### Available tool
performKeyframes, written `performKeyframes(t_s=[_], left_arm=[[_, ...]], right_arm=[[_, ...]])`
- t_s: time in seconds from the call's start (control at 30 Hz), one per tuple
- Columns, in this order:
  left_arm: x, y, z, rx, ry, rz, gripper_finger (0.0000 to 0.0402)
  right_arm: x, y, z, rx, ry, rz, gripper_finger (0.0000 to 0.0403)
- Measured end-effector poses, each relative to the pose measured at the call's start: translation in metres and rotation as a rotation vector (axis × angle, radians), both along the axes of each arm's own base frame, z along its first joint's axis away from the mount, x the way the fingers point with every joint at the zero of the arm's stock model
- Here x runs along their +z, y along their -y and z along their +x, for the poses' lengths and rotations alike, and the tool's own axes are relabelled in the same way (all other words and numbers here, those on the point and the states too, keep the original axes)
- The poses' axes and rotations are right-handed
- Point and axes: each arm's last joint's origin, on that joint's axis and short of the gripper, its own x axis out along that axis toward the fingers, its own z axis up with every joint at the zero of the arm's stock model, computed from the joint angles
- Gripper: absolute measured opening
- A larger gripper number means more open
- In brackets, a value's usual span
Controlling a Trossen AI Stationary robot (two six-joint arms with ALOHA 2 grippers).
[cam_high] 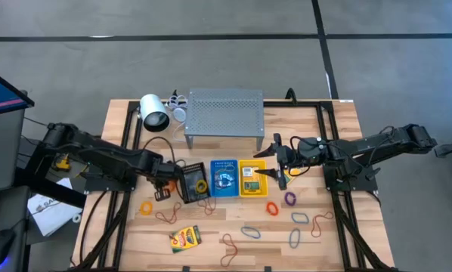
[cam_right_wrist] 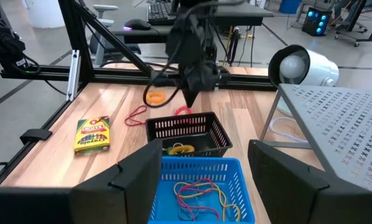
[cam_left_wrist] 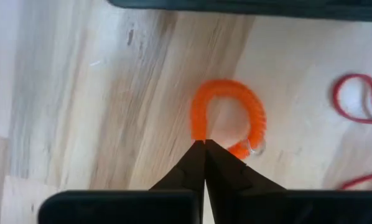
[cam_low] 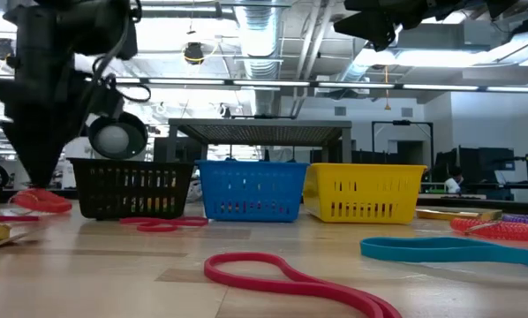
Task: Pick & Place Office Desk Supplies
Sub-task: Put the orange spring keychain into the black basket, then adjust the black basket
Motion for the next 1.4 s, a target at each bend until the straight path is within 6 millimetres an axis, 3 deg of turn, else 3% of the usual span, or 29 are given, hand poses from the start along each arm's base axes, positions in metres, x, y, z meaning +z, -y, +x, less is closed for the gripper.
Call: performKeyframes(t_s=[0.33,0.73,0.97,1.4], left_arm=[[0.027,-0.003,-0.017,0.047,0.142,-0.037,0.0],[0.028,-0.001,-0.02,0.03,0.119,-0.109,0.0038],[0.024,0.002,0.001,-0.022,0.237,-0.095,0.007],[-0.008,0.003,0.028,-0.052,0.168,-0.041,0.0072]], right_arm=[[0.0,0.0,0.0,0.0,0.0,0.0,0.0234],[0.0,0.0,0.0,0.0,0.0,0.0,0.0234],[0.0,0.0,0.0,0.0,-0.002,0.0,0.0234],[-0.001,0.0,0.0,0.0,-0.015,-0.002,0.0234]])
